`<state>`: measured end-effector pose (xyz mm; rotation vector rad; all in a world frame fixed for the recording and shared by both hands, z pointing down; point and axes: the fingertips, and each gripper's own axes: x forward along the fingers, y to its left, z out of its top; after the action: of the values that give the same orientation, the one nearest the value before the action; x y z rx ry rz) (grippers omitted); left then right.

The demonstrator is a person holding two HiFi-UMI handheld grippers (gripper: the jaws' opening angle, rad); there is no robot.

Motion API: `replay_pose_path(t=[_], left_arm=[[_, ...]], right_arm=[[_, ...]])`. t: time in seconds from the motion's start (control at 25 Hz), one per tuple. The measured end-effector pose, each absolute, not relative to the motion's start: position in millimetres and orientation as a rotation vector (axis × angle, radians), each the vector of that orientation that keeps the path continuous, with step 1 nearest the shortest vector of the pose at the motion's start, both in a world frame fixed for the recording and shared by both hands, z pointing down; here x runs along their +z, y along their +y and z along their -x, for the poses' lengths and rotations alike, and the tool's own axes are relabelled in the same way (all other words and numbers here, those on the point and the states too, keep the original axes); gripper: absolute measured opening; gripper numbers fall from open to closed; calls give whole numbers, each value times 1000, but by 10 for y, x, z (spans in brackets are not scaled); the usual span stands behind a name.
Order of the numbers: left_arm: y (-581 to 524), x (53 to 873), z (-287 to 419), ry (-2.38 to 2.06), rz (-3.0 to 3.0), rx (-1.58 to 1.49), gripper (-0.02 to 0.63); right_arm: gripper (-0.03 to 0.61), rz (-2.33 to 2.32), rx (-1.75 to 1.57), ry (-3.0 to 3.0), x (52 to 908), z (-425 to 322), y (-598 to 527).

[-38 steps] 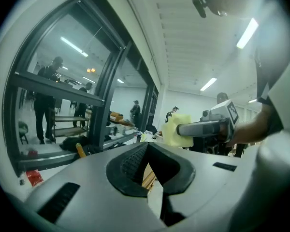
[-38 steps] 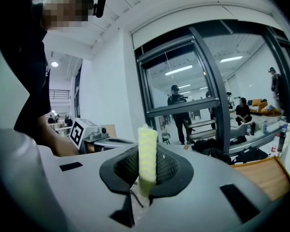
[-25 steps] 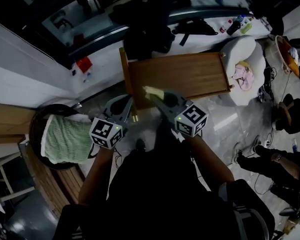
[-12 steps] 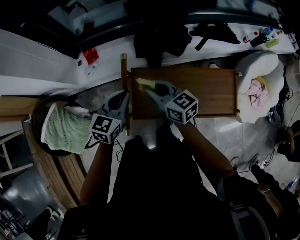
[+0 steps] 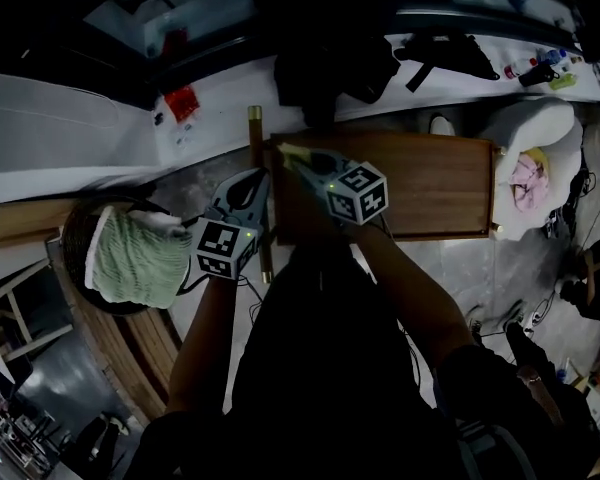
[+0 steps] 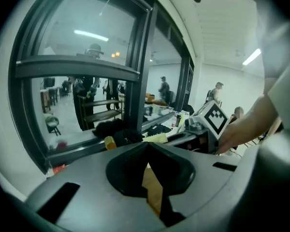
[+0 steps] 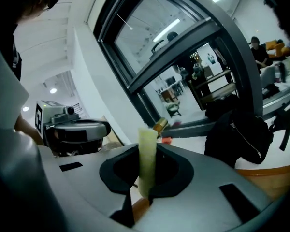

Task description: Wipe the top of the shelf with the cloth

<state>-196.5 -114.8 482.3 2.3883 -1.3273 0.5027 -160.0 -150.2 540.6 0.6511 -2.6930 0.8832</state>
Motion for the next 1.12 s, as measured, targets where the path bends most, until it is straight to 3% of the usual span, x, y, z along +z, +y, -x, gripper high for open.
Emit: replay_pose_path(t=[1.12], left_arm=[[-1393,5239,2075,-1274,-2344,590,6]], right_arm=[[46,-731,759,-2342,6871,1756,-1724]])
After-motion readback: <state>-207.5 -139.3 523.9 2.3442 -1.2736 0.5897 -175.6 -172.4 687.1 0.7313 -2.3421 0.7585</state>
